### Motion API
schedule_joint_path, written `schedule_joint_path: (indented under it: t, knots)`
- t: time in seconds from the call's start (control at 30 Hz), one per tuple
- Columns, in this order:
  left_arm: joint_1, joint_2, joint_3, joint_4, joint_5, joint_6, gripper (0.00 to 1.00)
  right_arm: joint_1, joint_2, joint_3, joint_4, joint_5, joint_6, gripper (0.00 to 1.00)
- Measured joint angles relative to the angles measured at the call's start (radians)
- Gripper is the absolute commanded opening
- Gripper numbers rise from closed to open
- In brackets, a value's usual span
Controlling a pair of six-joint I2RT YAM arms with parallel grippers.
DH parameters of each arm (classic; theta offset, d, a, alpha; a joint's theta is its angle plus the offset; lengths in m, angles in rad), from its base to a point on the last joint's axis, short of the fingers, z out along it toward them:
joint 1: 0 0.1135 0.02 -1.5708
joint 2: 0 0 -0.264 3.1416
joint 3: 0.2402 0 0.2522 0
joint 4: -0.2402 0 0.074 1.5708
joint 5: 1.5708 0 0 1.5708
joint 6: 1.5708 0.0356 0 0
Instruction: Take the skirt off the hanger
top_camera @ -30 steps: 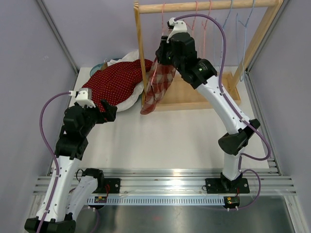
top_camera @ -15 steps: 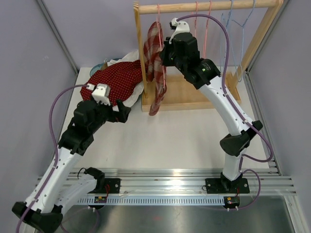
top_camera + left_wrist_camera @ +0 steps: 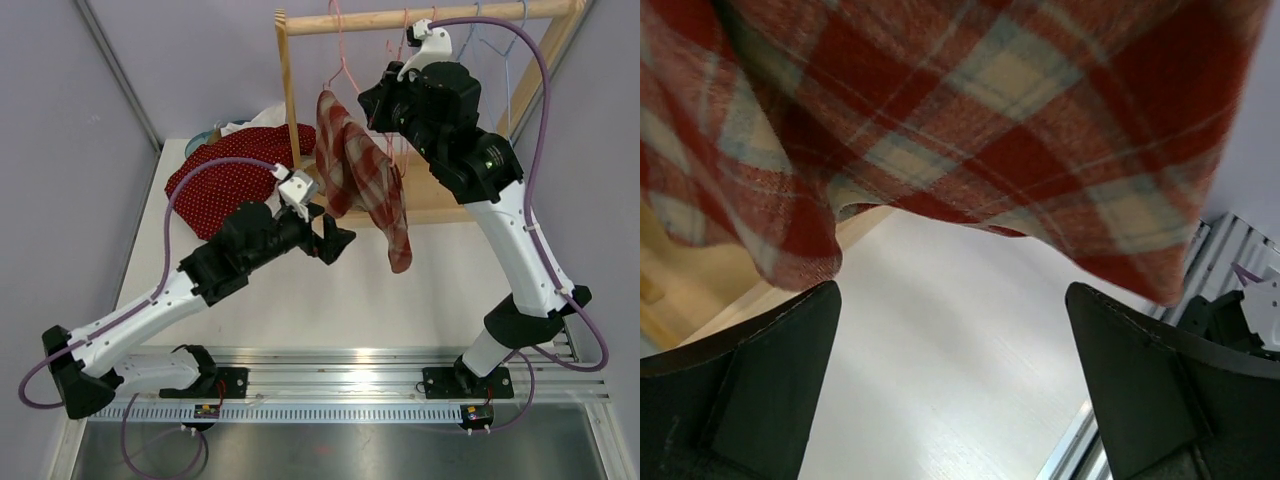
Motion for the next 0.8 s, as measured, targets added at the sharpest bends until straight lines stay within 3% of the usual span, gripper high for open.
schedule_joint_path:
  t: [0.23, 0.43, 0.6, 0.8]
  knots:
    - [-0.153, 0.124, 0.027, 0.038, 0.024, -0.008, 0.99, 0.000, -0.047, -0.048, 0.013, 0.010, 0.000, 0.00]
    - [-0.262, 0.125, 0.100, 0.058, 0.022, -0.007, 0.99, 0.000, -0.061, -0.117, 0.026, 0.016, 0.000, 0.00]
    - [-0.287, 0.096, 0.112, 0.075, 0.019, -0.007, 0.98, 0.000, -0.067, -0.142, 0.054, 0.016, 0.001, 0.00]
    - [-0.288, 0.116, 0.105, 0.091, -0.005, -0.007, 0.90, 0.000, -0.067, -0.143, 0.059, 0.016, 0.004, 0.00]
